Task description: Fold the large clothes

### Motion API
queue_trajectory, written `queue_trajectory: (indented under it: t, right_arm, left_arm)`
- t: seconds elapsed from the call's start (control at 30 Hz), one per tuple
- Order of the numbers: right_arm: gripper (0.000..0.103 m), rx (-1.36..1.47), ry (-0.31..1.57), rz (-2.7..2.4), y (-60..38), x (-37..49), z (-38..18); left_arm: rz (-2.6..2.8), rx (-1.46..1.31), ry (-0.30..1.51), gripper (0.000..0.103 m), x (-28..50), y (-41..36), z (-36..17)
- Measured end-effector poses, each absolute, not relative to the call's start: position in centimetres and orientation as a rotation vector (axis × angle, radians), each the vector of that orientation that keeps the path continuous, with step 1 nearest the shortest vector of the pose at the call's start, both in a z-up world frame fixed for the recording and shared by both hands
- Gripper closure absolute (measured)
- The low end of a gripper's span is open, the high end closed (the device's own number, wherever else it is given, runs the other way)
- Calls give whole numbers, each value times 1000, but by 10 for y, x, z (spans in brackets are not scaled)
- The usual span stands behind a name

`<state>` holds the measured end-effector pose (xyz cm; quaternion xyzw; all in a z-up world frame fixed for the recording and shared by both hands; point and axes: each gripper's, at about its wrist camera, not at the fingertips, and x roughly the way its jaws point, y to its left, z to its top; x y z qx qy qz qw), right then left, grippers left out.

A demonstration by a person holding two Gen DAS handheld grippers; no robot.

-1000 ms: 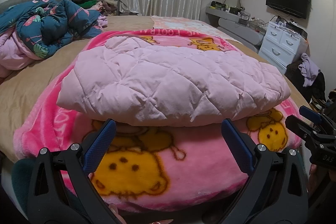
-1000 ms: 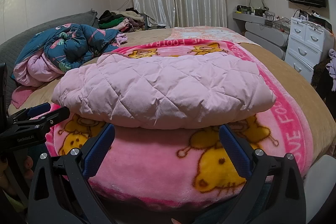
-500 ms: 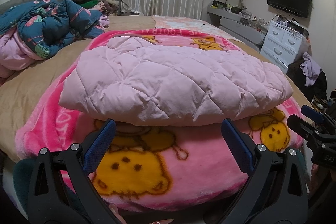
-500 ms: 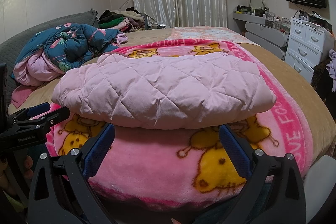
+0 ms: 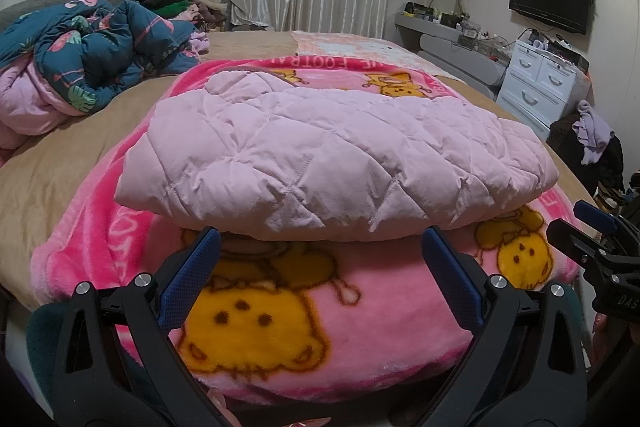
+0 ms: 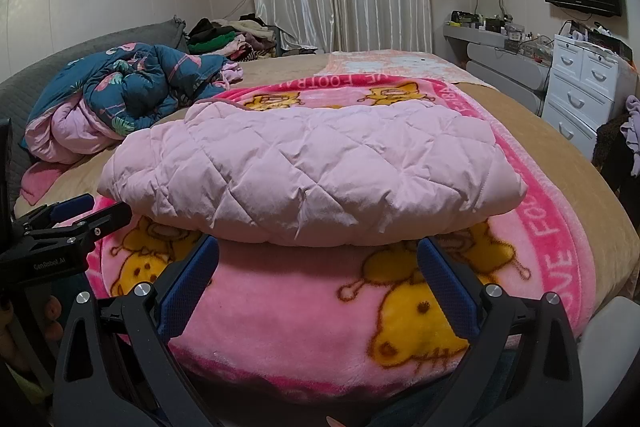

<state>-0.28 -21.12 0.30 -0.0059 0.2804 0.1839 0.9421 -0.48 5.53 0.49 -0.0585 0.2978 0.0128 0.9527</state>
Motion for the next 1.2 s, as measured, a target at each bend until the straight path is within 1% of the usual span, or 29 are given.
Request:
queue_trajectory:
  t: [0.47, 0.73, 0.93, 1.03, 1.1, 1.17, 1.2]
  right_arm:
    - [4, -16, 574, 373, -211, -3, 3]
    - [4, -20, 577, 375, -211, -3, 3]
    - [4, 8, 570, 357, -226, -3, 3]
    - [4, 74, 555, 288, -264, 1, 4]
    - [4, 111, 551, 204, -297, 7, 3]
    - [4, 154, 559, 42, -358, 17, -8]
    - [4, 172, 566, -40, -388, 21, -15]
  left_arm:
    - [-11, -157, 600, 9, -7, 62, 5]
    - [-13, -162, 634, 9, -5, 62, 0]
    - [14, -195, 623, 9, -2, 73, 1]
    - [73, -217, 639, 9, 7, 95, -1]
    - [137, -241, 637, 9, 14, 126, -1]
    - [204, -258, 638, 9, 20, 160, 0]
    - [268, -265, 640, 9, 25, 190, 0]
